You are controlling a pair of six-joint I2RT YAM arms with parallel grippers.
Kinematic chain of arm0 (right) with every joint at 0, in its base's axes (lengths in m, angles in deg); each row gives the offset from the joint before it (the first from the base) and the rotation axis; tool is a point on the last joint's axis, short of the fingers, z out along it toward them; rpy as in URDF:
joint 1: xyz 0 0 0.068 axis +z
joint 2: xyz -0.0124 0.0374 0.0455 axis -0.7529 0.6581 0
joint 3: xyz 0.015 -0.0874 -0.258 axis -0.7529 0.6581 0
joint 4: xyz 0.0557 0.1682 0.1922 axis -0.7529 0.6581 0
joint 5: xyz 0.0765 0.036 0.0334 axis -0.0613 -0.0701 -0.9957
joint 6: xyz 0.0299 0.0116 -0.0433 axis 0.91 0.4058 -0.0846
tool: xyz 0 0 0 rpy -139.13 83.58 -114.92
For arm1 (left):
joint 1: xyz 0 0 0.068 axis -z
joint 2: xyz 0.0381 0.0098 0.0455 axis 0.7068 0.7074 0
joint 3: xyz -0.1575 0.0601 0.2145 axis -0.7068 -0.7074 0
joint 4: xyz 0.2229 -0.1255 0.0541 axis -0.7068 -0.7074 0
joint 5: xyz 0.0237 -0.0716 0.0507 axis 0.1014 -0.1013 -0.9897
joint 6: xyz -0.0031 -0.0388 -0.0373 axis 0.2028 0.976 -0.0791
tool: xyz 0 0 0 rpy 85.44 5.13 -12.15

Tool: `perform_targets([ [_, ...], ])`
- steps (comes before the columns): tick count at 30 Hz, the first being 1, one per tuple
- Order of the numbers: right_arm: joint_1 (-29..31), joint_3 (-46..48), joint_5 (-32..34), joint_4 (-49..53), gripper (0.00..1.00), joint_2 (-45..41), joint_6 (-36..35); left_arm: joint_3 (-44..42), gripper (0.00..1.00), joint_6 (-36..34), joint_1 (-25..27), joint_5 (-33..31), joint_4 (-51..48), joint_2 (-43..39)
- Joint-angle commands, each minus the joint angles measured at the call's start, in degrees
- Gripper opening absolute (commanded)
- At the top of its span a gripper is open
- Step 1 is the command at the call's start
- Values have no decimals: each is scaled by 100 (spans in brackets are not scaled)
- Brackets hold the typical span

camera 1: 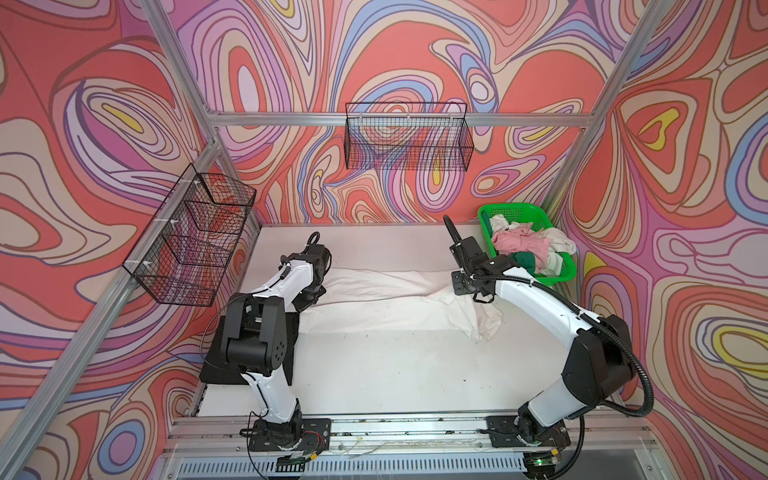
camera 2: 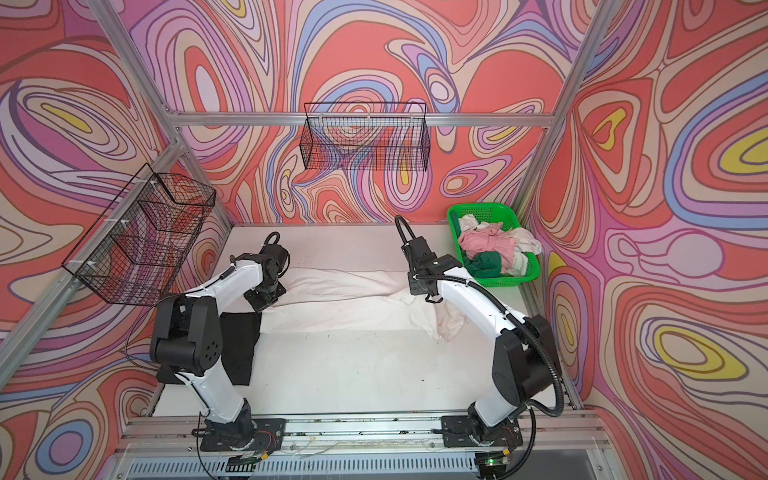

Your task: Fold and stack the t-shirts

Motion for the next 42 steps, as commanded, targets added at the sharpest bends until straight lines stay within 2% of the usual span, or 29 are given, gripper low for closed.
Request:
perform_targets([
  [1,-131,-128,60,-108,0,21,-68,-37,0,23,-30,-121,141,-96],
  [6,-131,-116,-35,-138,0,138,-59,150,0,50,-39,116,4,299],
  [20,-133,-217,-10,-152,0,335,-85,269,0,52,-38,-27,99,427],
  [23,-142,-212,32,-143,0,376,-86,268,6,43,-39,-42,92,388],
  [29,-134,-238,5,-152,0,412,-82,436,25,17,-39,12,27,130],
  [33,-137,-289,-5,-143,0,435,-82,541,56,-22,-43,82,-24,-181],
  [35,-135,-317,-13,-143,0,462,-86,533,66,-19,-39,94,-59,-353],
  [42,-141,-684,-30,-4,0,722,-177,-269,71,78,91,509,280,-1312],
])
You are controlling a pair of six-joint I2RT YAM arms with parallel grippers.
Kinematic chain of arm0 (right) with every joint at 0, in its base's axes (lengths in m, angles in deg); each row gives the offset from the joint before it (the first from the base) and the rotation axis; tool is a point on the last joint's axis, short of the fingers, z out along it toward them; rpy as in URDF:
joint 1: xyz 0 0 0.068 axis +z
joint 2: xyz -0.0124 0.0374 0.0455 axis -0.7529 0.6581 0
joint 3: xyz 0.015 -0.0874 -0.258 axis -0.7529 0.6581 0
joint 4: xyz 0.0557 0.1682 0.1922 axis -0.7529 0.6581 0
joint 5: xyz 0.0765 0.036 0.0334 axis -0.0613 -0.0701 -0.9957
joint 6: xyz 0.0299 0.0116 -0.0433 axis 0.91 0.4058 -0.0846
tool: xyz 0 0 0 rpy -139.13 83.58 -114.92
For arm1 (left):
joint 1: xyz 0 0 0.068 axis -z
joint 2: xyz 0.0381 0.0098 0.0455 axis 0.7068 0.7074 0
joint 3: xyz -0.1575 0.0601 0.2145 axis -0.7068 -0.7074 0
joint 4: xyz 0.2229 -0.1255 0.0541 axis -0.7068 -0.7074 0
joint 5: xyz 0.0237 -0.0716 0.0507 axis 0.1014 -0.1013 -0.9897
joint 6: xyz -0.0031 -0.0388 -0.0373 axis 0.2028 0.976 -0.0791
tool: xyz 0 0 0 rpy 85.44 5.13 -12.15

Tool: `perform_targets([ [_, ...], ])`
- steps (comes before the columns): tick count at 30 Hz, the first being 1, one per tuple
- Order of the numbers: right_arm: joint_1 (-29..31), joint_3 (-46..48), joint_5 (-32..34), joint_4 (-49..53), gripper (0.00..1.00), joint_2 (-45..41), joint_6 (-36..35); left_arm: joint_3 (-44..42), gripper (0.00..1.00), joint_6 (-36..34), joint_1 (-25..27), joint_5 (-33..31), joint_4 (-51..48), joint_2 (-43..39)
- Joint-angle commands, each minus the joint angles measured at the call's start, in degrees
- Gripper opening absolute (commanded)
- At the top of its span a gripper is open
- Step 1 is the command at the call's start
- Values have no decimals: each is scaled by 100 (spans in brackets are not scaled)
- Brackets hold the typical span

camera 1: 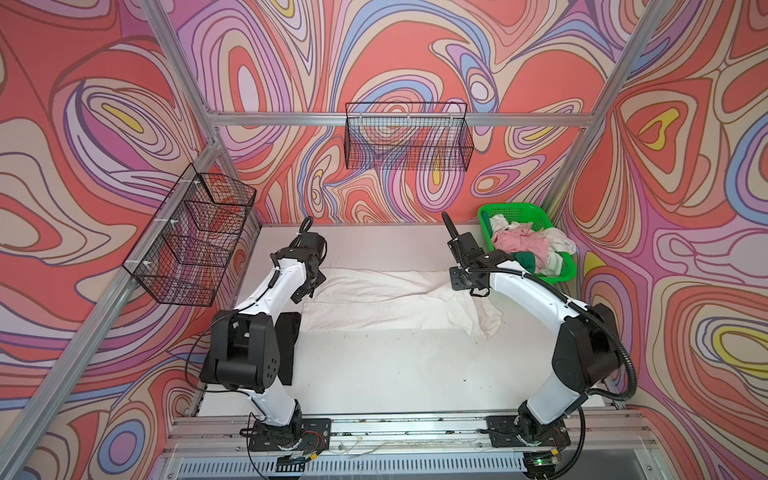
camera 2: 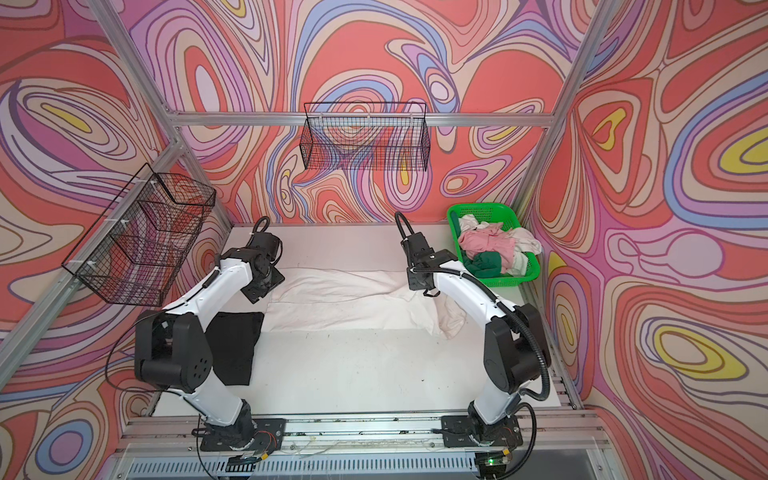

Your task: Fold and stack the t-shirts

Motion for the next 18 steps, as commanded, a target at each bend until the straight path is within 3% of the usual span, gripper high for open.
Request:
perform_targets([
  [1,-22,-323,18,98,0,216,-114,-496,71,139,77,261,91,-408],
  [12,-22,-1235,-26,447,0,1050,-288,-1695,72,196,295,396,513,-714],
  [18,-18,-1753,-28,644,0,1543,-359,-1922,72,256,393,383,625,-658],
])
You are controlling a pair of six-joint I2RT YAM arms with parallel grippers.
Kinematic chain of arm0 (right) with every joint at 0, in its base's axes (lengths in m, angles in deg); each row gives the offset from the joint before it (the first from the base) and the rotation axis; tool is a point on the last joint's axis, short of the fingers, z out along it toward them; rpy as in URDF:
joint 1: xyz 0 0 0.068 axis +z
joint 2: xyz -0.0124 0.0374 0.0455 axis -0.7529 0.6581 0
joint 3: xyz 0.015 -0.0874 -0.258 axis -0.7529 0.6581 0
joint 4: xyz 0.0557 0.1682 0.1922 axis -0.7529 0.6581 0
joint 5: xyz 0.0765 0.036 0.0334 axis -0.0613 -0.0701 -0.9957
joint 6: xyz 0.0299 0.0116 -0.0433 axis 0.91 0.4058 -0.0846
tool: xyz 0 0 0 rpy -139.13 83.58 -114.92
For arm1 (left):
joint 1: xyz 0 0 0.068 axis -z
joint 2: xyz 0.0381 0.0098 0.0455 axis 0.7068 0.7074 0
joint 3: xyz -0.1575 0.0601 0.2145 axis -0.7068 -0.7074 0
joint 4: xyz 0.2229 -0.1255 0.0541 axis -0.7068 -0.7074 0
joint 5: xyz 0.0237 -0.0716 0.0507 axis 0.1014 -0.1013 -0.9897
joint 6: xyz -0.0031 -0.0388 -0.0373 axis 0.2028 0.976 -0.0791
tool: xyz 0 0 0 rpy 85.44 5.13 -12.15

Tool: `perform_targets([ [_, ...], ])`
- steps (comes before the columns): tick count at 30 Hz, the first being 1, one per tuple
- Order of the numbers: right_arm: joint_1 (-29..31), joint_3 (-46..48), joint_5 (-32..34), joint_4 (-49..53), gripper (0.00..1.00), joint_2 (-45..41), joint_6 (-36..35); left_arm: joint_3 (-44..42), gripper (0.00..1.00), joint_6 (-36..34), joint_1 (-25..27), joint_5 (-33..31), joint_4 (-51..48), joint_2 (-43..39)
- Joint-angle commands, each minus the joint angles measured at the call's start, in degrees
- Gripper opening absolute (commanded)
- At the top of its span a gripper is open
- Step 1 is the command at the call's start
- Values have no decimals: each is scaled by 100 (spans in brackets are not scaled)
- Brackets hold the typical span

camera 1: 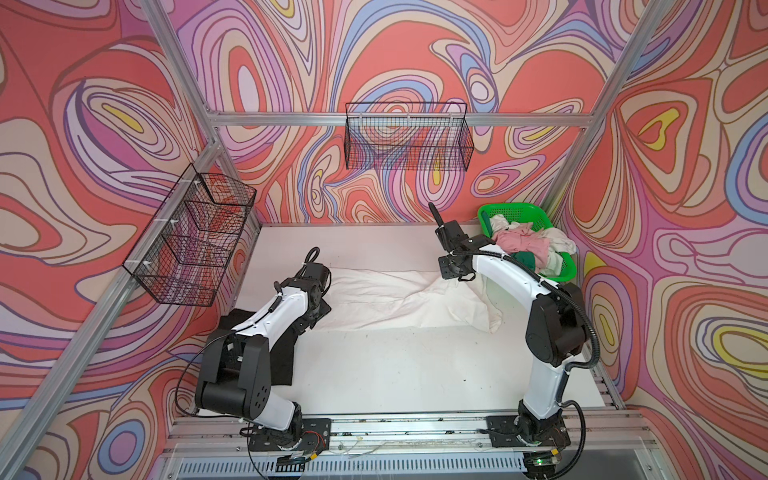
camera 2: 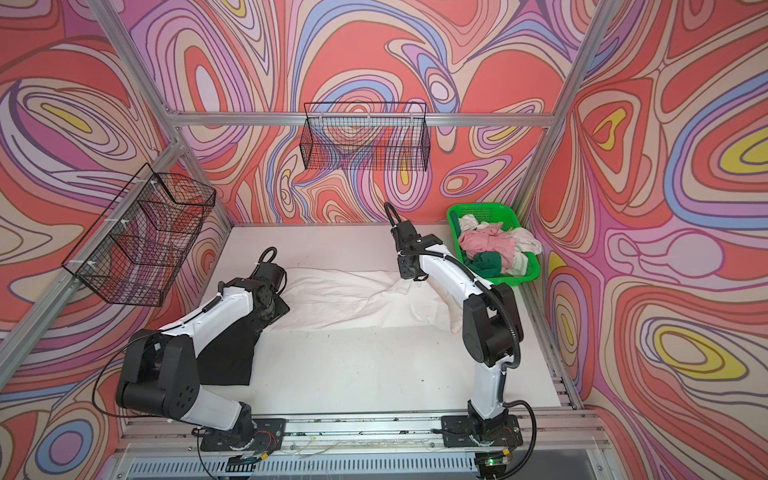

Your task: Fold and stack the t-shirts

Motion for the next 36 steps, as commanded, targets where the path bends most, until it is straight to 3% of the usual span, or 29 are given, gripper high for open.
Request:
perform_targets([
  [1,-23,-315,-9,207,0,312,-130,-70,72,149,91,-41,137,-22],
  [20,-16,-1342,-85,491,0,1372,-459,-290,72,252,189,-236,301,363],
  [32,-14,-1402,-157,483,0,1773,-380,-279,72,237,224,-278,279,414],
  [36,-15,-1512,-221,478,13,1813,-330,-273,72,246,233,-267,280,449],
])
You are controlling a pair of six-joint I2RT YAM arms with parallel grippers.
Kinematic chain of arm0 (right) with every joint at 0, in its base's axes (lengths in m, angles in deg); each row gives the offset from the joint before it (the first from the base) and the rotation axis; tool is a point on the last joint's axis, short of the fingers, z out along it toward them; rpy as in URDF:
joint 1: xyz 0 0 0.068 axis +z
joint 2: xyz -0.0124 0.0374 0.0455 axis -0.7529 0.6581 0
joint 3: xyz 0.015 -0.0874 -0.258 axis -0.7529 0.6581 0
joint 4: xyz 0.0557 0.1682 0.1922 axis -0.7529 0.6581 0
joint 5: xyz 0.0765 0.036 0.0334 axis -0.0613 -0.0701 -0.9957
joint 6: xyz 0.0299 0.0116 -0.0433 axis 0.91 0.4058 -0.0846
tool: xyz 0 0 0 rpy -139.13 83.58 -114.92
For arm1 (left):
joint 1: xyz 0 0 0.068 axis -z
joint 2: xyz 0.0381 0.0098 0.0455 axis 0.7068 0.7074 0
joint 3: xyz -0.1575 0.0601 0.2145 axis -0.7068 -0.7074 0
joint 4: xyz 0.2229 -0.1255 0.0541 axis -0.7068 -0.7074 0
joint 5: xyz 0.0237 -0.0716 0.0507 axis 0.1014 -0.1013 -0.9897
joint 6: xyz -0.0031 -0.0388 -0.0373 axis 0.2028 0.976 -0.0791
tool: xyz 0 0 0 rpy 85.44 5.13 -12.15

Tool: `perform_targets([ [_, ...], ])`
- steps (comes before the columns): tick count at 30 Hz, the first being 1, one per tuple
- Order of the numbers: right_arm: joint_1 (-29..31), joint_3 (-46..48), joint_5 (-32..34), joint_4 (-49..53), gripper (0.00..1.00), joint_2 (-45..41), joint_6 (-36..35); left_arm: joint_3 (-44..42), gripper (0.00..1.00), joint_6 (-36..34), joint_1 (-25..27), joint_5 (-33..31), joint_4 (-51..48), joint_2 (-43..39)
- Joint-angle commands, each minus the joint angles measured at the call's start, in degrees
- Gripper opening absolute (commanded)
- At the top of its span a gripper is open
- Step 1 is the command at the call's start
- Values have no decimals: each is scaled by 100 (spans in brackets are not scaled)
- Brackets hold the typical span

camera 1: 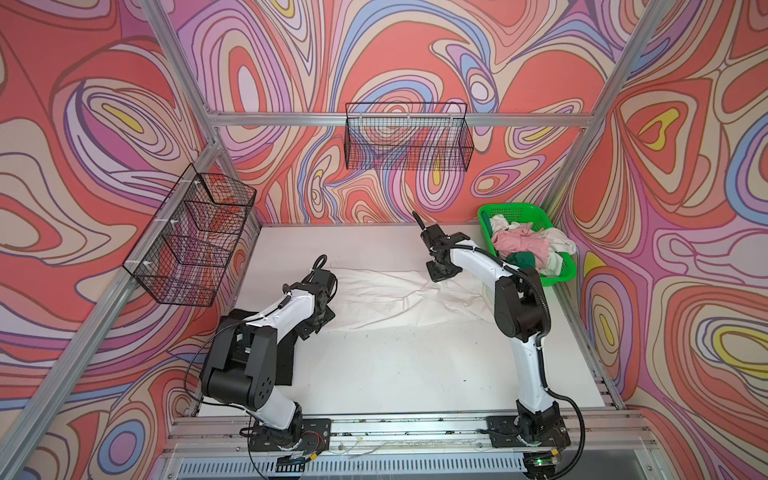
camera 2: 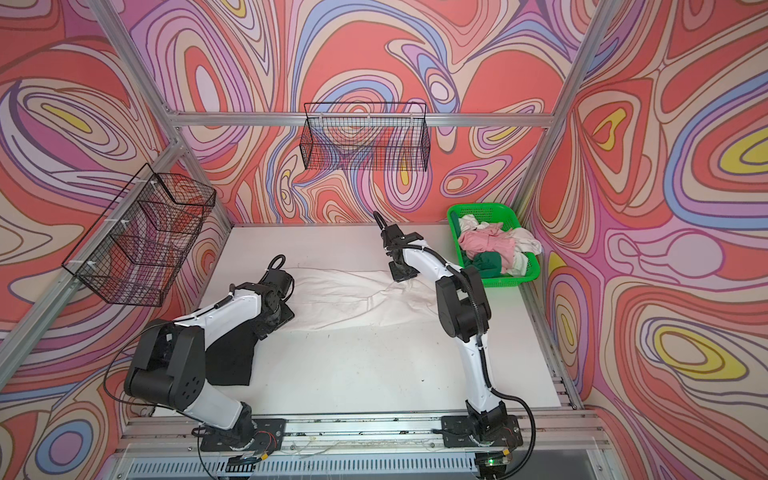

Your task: Fold and stack the t-shirts

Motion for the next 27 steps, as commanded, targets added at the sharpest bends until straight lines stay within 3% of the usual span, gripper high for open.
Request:
perform_targets([
  [1,-15,-255,-21,70,18,99,69,-12,72,100,45,-156,-30,102],
  [4,-19,-392,29,134,34,176,140,-34,72,113,54,-165,-20,97],
  [7,-14,-432,-213,87,43,131,202,-53,72,110,62,-159,-14,102],
  [13,-24,403,-763,-658,48,-844,698,-51,72,104,63,-130,-20,25],
  [20,-20,2082,-2186,-1721,50,-1756,1537,-70,72,94,61,-77,30,-44],
  [27,-24,2658,-2085,-2268,55,-1638,2097,-105,72,90,63,-31,71,-21],
])
